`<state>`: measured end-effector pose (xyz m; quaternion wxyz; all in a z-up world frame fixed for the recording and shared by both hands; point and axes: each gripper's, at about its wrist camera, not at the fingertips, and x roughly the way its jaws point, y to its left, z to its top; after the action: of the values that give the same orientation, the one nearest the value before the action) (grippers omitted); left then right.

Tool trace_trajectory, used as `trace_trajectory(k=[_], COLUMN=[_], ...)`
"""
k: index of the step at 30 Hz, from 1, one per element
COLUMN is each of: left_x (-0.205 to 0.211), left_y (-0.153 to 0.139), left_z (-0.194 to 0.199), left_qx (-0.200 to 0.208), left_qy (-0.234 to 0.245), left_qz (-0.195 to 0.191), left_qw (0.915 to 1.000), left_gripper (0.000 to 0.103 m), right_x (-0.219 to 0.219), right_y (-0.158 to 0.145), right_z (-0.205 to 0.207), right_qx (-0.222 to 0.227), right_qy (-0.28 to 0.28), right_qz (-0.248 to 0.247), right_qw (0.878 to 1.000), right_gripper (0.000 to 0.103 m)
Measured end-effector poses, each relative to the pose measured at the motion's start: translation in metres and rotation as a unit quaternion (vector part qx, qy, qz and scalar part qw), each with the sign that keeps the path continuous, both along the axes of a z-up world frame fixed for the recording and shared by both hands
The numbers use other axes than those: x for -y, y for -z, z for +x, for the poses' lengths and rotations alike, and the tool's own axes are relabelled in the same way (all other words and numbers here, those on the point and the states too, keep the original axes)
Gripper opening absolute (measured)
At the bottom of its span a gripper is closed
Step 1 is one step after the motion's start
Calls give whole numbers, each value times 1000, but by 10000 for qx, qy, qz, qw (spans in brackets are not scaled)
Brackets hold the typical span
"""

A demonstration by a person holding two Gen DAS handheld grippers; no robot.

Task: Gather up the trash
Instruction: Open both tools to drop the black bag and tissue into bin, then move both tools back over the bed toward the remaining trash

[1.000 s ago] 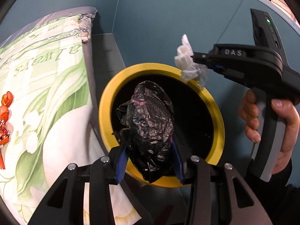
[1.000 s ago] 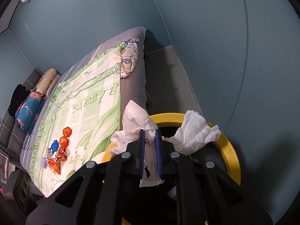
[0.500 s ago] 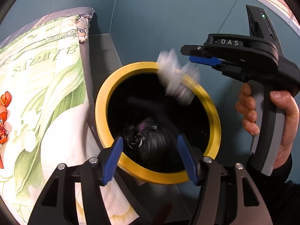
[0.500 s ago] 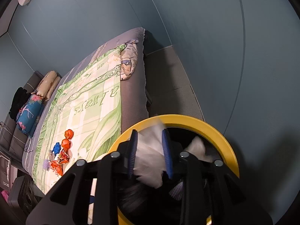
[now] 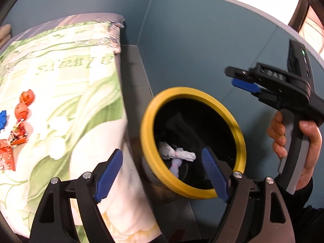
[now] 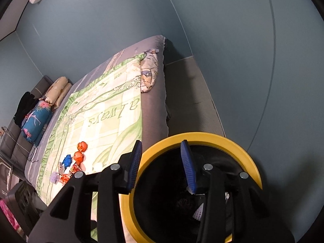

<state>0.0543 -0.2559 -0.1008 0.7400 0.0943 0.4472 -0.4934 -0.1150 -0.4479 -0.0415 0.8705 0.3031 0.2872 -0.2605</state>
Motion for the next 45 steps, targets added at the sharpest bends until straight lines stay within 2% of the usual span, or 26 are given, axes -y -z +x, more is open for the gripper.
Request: trace_trajectory(k=[11,23,31,45], left_x=[-54,-144,-207,-301], left_y=[-16,-10,-3,22], left_z=[50,117,157,235], left_qx=[272,255,241,137], left_qy=[-866,-2014,-2689,-3825], left_qz=[-128,-101,-29,199], left_qw=[9958,9791,9629,9237], left_gripper=[86,88,88,88], right_x=[-33,-92,-141,-203], right_y=[-8,-12,-2,46], right_z=[42,126,187,300], right_qx=[-14,-152,-292,-762], right_qy=[-645,-1504,-2165,-2865], right_qz=[-198,-384,-370,-152], right_qw=[9977,9878,9751,9549], right_gripper=[46,48,48,48])
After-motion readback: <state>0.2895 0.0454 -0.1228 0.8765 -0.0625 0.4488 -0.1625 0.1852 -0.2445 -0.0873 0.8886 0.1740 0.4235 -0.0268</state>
